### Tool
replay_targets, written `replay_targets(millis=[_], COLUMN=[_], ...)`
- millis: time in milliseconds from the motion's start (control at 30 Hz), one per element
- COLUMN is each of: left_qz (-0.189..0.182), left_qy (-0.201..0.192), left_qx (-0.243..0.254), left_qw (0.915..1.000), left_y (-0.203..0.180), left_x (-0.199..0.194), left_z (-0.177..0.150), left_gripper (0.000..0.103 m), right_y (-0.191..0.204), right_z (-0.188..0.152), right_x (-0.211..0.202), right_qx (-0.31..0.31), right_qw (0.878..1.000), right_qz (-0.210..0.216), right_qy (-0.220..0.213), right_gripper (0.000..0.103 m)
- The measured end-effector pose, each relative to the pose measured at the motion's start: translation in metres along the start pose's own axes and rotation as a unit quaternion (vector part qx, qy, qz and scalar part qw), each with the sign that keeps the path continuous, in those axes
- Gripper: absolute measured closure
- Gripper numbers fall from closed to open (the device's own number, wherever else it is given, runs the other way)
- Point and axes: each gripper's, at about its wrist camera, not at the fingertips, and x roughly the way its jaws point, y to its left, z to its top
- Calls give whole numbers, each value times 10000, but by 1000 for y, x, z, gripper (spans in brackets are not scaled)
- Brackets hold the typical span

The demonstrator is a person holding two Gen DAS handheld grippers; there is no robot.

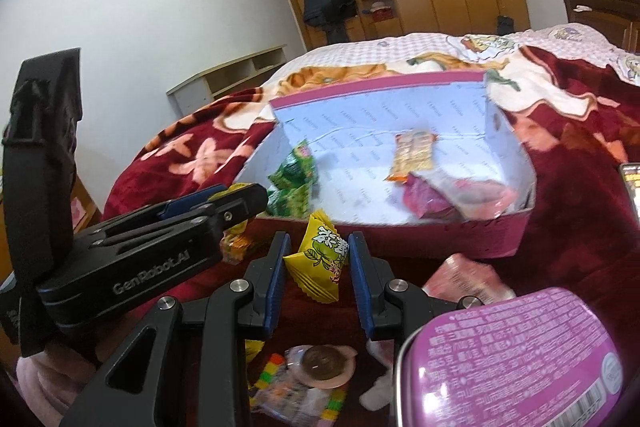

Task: Organize snacks
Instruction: 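Carry the jelly cup and yellow candy into the pink box and open both tools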

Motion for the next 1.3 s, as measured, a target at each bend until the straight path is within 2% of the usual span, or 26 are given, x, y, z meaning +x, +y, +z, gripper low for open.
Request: replay_targets(millis=[300,633,933,1233,1300], left_qz=[-96,-18,-47,-38,-25], left_qy=[84,307,543,565,562], left_qx=[111,157,117,186,189], left_qw=[9999,9994,9984,9982,9982], left_y=[-15,-22,-20,-23,-23], left_x=[34,68,88,90,90], left_z=[14,10,5,5,5], left_gripper=[61,61,60,55,55], right_y=[-30,-62,-79,-85,-86], right_z=[21,44,48,45,45], right_x=[-2,16,39,46,47], right_qx=[140,265,347,467,497], right_qw=[9988,9967,9960,9963,9962], right_qz=[-407,-715,-804,-722,-711], right_qy=[-216,-287,-166,-90,-80], right_gripper=[74,74,74,74,71])
